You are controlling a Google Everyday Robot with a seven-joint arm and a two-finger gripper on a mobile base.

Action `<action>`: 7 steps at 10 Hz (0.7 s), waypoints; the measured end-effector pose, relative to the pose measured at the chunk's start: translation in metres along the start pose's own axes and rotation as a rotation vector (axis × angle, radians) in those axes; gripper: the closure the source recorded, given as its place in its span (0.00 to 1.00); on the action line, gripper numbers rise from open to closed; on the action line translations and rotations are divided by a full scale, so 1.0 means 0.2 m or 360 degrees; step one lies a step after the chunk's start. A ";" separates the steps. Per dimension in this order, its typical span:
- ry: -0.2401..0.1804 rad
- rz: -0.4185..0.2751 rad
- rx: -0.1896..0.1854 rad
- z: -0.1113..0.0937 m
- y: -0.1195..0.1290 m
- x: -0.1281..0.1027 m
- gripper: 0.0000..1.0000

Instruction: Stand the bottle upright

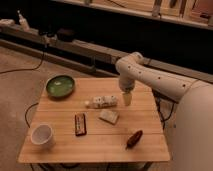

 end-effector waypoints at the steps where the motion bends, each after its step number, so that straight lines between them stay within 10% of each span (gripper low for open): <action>1: 0.0000 0.0000 0.0000 0.00 0.00 0.00 0.20; 7: 0.0173 -0.0361 0.0077 -0.08 -0.18 -0.26 0.20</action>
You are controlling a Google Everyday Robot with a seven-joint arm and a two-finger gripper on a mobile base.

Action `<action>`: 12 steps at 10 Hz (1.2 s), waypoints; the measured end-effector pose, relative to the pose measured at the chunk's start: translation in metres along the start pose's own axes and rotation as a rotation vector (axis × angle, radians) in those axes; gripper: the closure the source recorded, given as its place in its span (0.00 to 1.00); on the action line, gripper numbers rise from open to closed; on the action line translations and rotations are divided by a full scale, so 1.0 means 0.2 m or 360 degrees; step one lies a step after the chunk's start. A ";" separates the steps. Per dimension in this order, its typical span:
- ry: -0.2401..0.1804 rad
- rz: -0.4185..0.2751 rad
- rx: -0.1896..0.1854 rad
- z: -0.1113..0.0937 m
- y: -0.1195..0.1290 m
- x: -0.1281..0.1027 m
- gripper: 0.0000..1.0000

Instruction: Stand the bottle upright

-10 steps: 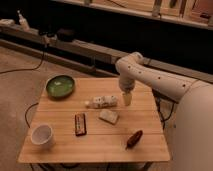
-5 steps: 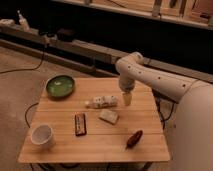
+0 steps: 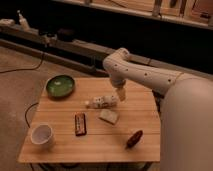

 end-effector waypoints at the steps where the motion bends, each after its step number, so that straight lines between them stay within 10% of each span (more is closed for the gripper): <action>1: 0.0003 -0.0039 -0.0004 0.00 -0.02 -0.05 0.20; 7: -0.0038 0.0162 -0.0229 0.23 -0.01 -0.25 0.20; 12: -0.0010 0.0200 -0.0197 0.36 -0.17 -0.32 0.20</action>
